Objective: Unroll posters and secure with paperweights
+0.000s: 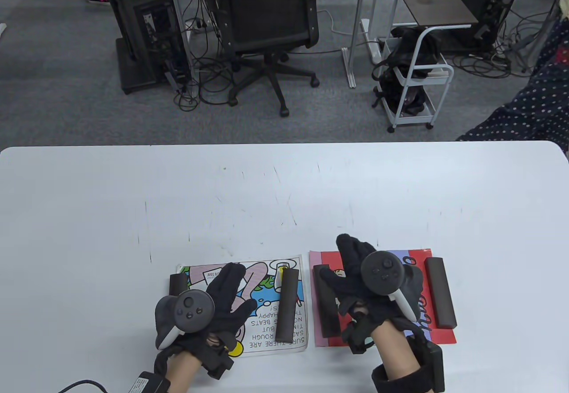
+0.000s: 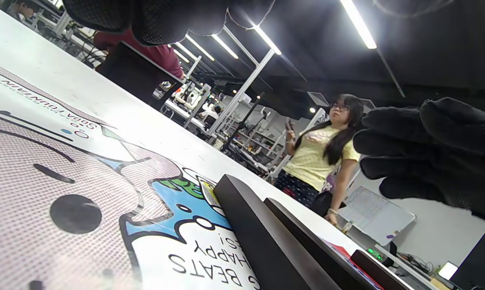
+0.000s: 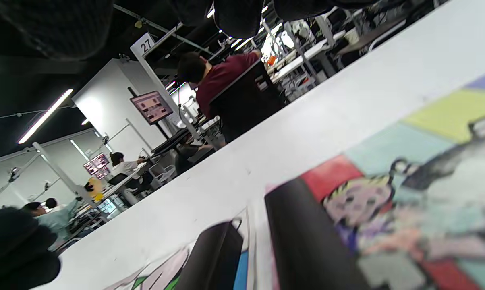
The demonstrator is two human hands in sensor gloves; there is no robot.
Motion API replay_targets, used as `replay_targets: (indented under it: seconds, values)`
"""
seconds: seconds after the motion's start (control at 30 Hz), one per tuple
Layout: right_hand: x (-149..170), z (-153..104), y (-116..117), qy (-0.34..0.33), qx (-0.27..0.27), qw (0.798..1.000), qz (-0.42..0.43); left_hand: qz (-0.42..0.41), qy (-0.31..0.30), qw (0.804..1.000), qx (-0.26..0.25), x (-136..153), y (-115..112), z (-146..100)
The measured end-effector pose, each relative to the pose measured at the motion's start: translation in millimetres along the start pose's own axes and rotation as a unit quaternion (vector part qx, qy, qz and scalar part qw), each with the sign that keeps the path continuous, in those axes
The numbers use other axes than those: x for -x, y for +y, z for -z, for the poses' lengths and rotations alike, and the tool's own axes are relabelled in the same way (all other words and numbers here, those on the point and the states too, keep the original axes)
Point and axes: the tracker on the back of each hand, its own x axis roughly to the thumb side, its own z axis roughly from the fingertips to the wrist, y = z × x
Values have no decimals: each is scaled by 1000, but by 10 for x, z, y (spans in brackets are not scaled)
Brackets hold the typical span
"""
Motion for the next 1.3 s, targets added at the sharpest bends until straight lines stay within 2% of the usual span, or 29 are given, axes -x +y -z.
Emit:
replay_targets:
  seconds: [0.13, 0.3, 1.3]
  values:
    - [143, -16, 163, 5, -36, 999, 38, -9, 4, 1000, 5, 26, -10, 7]
    - [245, -59, 211, 7, -42, 998, 46, -17, 8, 1000, 4, 41, -5, 6]
    - [309, -100, 221, 13, -45, 998, 53, -18, 12, 1000, 8, 73, -21, 2]
